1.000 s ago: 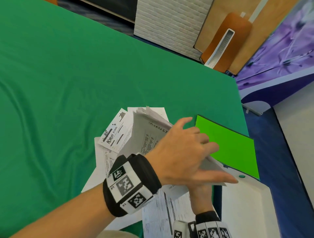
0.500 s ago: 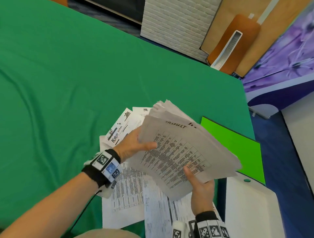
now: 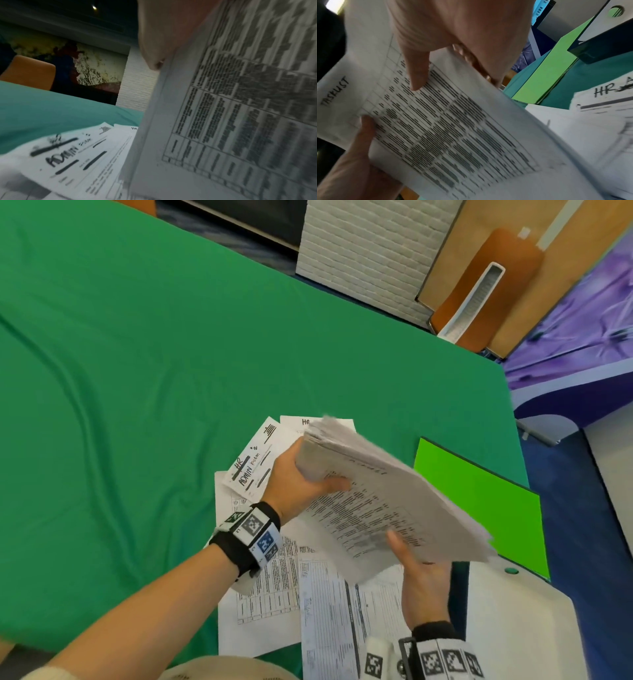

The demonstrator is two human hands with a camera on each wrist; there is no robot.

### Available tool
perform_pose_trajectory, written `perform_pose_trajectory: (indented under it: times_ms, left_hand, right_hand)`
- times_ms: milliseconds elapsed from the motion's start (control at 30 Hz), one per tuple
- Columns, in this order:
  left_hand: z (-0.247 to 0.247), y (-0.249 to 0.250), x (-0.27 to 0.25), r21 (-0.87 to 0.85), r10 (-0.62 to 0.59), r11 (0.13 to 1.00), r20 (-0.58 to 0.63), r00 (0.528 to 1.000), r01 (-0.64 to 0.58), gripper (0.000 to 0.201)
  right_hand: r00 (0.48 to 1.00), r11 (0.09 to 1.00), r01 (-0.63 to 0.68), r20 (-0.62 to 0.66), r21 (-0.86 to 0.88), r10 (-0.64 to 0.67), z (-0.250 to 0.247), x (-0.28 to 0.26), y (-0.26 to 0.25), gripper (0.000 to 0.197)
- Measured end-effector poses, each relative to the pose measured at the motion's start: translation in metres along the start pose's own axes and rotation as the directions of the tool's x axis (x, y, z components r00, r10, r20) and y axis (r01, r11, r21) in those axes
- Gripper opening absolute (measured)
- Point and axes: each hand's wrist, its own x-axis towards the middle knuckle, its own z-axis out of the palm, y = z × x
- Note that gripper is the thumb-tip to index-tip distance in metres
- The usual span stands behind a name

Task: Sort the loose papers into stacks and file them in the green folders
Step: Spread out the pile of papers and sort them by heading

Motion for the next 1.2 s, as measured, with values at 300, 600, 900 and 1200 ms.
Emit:
perform_pose_trajectory:
  times_ms: [300, 600, 900, 1200]
  left_hand:
    - [0.009, -0.006, -0.003, 0.004, 0.014, 1.000, -0.071, 0.997, -0.013, 0.082]
    - [-0.003, -0.027, -0.001, 0.284, -0.085, 0.956, 0.058, 0.995, 0.066, 0.039]
    - [-0.072, -0.050, -0.003, 0.168, -0.349, 0.922, -0.024, 0.937, 0.348, 0.038]
    - [-0.177, -0.055, -0.014, -0.079, -0.448, 0.889, -0.357, 0.819, 0.452, 0.030]
  right_hand:
    - [0.998, 0.996, 0.049, -0.037, -0.069, -0.051, 0.009, 0.008, 0.000, 0.041]
    - [0.998, 0.968, 0.021, -0.048, -0.252, -0.034, 0.020, 0.028, 0.003, 0.025]
    - [0.930, 0.786, -0.048, 0.259, -0.617, 0.260, 0.052, 0.075, 0.033, 0.042]
    - [0.858, 0.292, 0.192, 0.305, -0.937, 0.414, 0.070, 0.152, 0.056, 0.053]
